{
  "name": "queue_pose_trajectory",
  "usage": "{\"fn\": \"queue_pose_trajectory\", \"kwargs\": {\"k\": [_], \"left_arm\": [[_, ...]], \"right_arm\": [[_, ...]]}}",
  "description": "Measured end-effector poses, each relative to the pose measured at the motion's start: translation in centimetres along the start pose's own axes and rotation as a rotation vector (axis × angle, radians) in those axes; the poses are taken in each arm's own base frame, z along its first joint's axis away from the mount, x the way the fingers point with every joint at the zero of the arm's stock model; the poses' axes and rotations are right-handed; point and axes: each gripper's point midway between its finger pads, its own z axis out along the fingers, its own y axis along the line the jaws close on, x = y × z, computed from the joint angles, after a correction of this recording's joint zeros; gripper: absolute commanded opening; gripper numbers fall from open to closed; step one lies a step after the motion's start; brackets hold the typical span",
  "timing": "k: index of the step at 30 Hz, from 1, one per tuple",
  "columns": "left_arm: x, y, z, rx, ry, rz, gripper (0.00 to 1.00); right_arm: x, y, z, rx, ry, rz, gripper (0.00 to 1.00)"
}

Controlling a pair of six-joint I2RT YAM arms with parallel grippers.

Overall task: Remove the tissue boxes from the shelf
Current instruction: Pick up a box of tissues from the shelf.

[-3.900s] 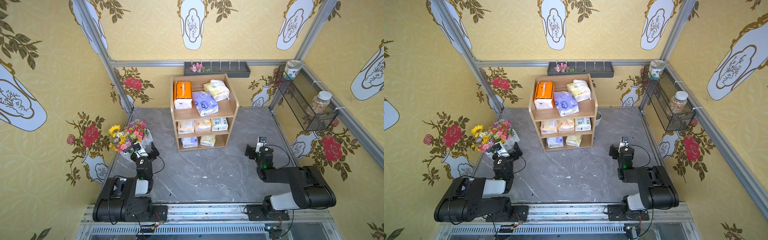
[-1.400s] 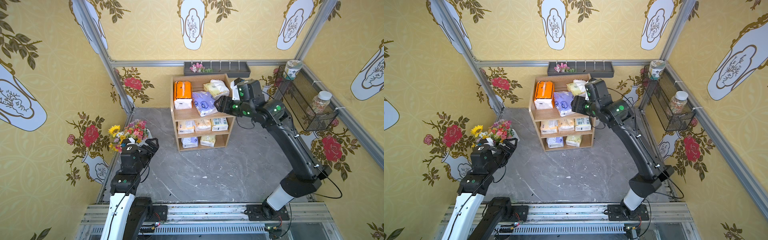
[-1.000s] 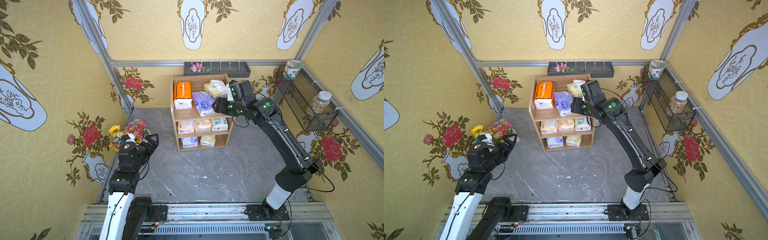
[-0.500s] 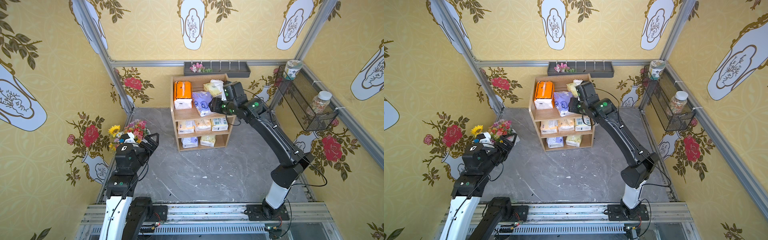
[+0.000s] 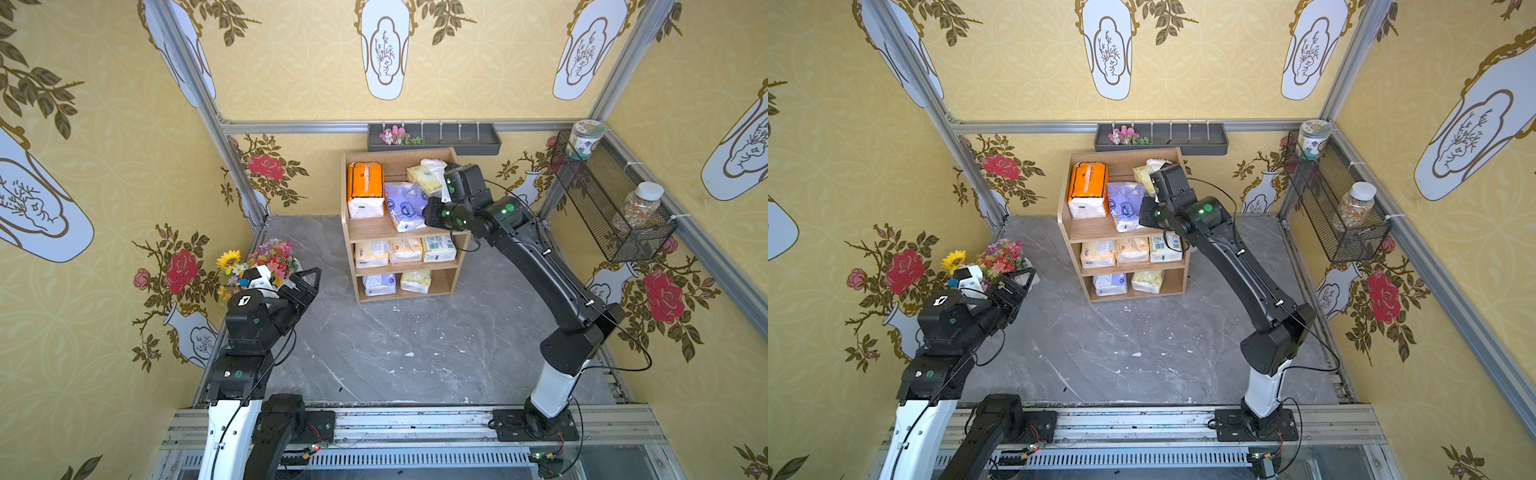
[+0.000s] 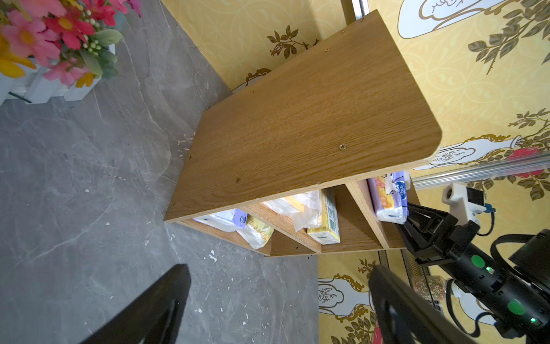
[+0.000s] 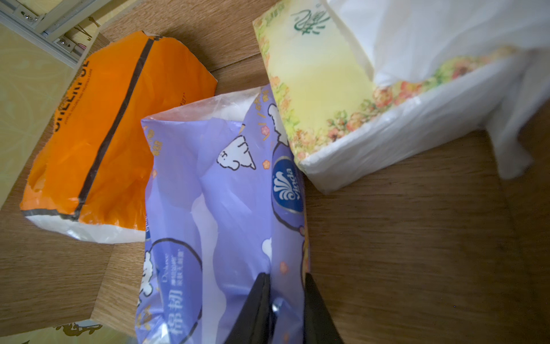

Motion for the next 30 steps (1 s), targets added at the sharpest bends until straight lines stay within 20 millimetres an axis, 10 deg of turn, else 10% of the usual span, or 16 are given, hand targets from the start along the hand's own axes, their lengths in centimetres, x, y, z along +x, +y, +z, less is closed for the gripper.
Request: {"fn": "queue_pose_trajectory", "kwargs": {"k": [14, 30], "left_arm": [[-0.3, -2.0, -0.5, 0.036, 0.026, -0.16, 1.0], [2.8, -4.3, -0.1, 0.269, 0.203, -0.34, 1.0]], "right_arm": [[2.5, 2.4, -5.7, -0.105, 0.006, -0.005, 0.0], [9.8, 6.1, -17.0, -0.293, -0.02, 0.048, 0.0]]}}
